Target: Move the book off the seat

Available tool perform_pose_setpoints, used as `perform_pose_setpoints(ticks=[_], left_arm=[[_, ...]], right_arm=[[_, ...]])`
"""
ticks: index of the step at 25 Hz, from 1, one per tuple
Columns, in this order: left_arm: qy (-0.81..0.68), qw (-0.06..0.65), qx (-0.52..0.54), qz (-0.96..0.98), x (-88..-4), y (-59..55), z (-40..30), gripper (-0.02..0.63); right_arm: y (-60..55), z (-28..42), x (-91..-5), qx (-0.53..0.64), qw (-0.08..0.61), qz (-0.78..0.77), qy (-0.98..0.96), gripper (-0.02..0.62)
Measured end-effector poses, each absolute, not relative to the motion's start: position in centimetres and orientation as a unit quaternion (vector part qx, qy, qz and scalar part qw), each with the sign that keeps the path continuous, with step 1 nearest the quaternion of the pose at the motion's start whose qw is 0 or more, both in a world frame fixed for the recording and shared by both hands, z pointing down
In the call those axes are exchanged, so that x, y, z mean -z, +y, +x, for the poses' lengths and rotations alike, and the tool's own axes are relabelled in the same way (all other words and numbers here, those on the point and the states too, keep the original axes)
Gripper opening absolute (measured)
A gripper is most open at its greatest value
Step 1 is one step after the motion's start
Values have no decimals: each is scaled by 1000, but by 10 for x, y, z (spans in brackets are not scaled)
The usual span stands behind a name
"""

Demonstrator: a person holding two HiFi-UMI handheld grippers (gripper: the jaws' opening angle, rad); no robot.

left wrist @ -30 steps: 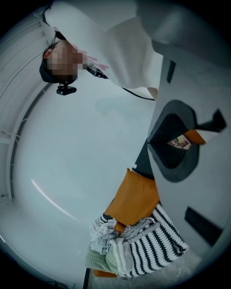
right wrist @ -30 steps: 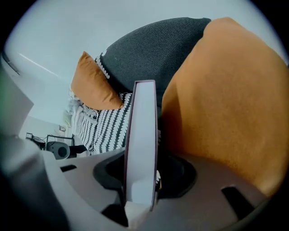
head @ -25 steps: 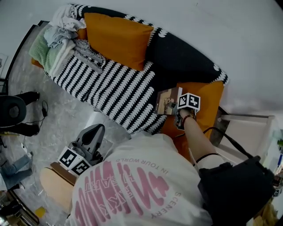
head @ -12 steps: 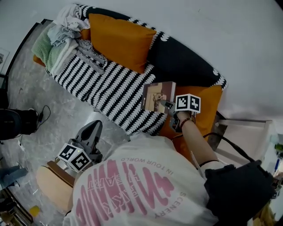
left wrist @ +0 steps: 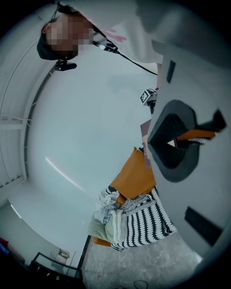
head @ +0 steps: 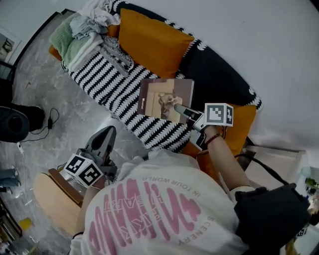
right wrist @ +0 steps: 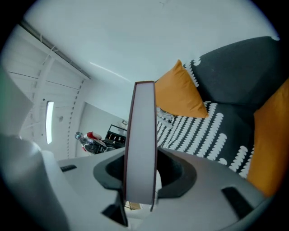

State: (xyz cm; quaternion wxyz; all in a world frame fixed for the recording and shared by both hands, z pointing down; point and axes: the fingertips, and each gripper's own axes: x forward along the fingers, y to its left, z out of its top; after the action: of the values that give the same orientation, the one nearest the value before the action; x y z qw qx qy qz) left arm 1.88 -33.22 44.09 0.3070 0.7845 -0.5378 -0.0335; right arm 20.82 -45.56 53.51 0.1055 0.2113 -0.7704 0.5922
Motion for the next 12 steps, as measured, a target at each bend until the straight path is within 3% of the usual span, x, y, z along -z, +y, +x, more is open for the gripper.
perform_pose_setpoints(ticks=[12], left_arm=[[-564, 263, 82, 778, -404, -284, -32, 8]], right_arm=[[-409, 125, -465, -566, 88, 147, -807, 163]])
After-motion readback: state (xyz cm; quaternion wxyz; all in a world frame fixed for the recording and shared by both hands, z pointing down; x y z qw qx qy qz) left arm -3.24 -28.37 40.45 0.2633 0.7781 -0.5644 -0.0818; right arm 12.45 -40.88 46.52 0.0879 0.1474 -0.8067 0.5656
